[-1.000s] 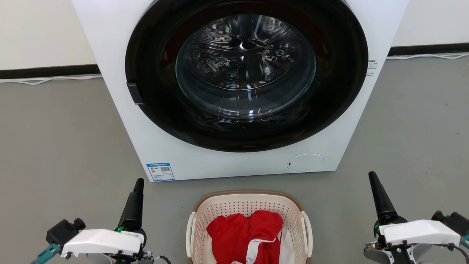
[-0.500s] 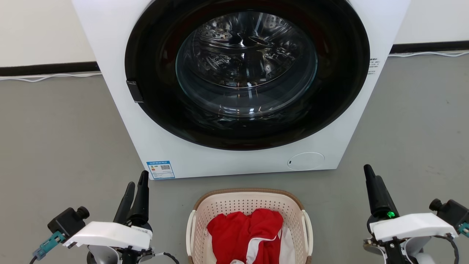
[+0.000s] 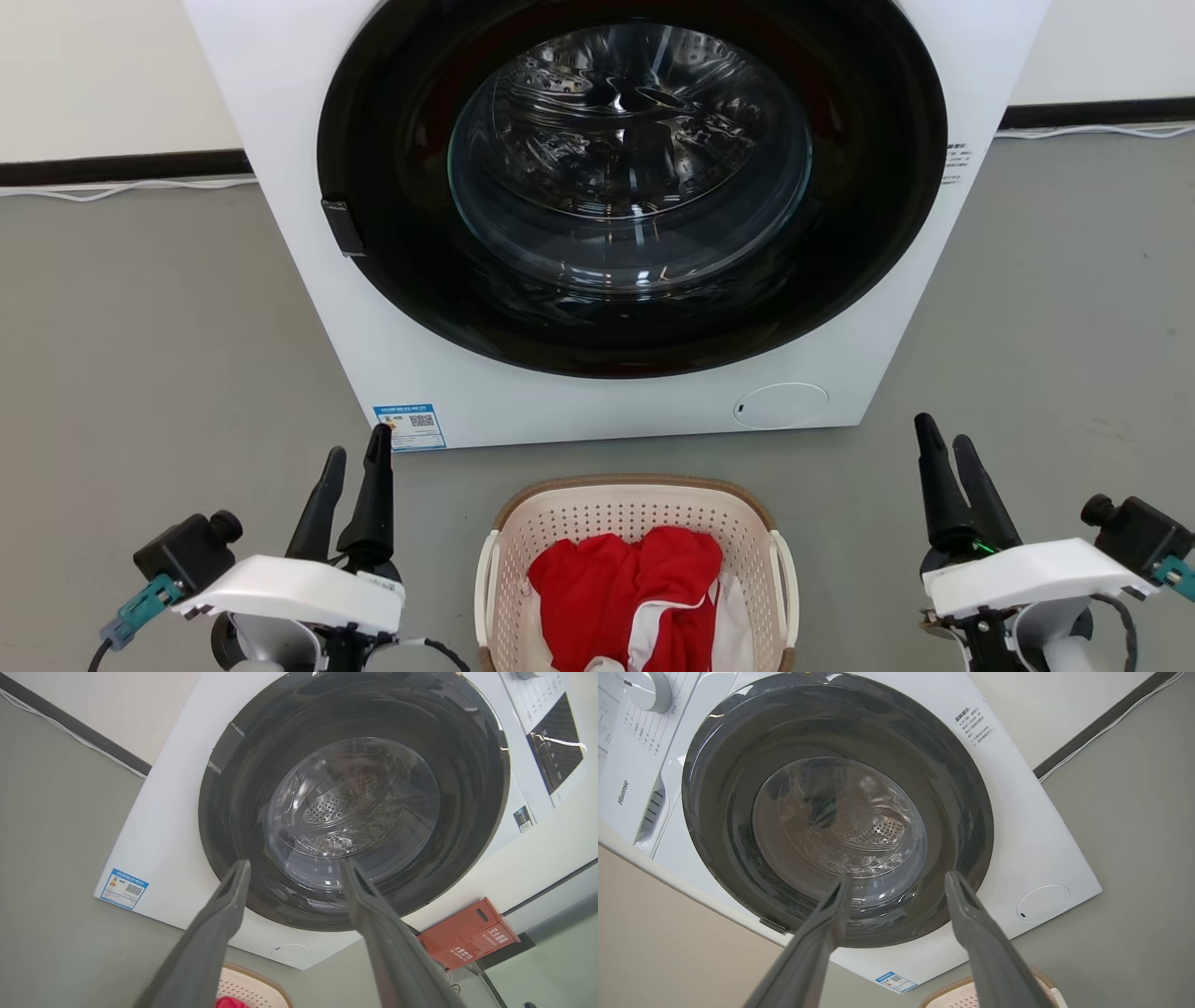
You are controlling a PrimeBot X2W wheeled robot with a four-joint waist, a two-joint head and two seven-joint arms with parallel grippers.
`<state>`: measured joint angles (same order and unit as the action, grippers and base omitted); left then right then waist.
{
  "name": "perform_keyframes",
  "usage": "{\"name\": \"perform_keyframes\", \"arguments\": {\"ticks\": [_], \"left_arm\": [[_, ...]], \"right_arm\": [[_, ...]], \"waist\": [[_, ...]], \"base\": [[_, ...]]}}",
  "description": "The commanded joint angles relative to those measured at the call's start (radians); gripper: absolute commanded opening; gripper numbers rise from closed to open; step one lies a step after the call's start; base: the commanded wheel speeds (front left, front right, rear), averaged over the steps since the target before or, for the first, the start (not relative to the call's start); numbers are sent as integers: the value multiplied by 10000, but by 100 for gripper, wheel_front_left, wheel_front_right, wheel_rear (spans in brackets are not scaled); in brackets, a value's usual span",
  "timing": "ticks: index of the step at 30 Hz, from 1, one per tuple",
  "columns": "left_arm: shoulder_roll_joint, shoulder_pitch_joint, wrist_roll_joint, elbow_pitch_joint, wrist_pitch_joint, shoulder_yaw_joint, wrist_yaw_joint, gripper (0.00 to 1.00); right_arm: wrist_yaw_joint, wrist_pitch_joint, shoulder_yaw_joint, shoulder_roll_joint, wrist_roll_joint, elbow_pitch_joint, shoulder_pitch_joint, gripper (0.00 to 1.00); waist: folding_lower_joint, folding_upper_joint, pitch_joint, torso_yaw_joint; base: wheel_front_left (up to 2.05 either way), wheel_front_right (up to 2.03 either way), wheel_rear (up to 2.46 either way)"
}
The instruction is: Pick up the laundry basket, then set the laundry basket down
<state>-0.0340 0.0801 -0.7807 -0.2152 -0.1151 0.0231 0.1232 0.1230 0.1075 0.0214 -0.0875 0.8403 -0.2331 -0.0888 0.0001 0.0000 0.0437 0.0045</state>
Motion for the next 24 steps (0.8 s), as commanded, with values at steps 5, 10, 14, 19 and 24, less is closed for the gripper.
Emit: {"name": "perform_keyframes", "arguments": {"ticks": [5, 10, 14, 19, 24], "left_arm": [[-101, 652, 726, 399, -244, -93, 50, 100], [-108, 699, 1251, 473, -392, -38, 53, 100], [-114, 741, 1661, 523, -508, -2, 55, 100], [-121, 779, 2169, 572, -655, 43, 58, 100], [-127, 817, 2598, 615, -773, 77, 61, 100]], "right_arm": [[51, 320, 280, -119, -699, 327, -610, 100], [54, 468, 380, -149, -1195, 370, -660, 100], [57, 585, 442, -172, -1604, 387, -706, 100], [60, 731, 491, -189, -2149, 399, -753, 100], [62, 849, 543, -199, -2584, 416, -789, 100]], "waist": [[0, 0, 25, 11], [0, 0, 60, 18], [0, 0, 87, 22], [0, 0, 114, 27], [0, 0, 133, 29]], "base": [[0, 0, 0], [0, 0, 0], [0, 0, 0], [0, 0, 0], [0, 0, 0]]}}
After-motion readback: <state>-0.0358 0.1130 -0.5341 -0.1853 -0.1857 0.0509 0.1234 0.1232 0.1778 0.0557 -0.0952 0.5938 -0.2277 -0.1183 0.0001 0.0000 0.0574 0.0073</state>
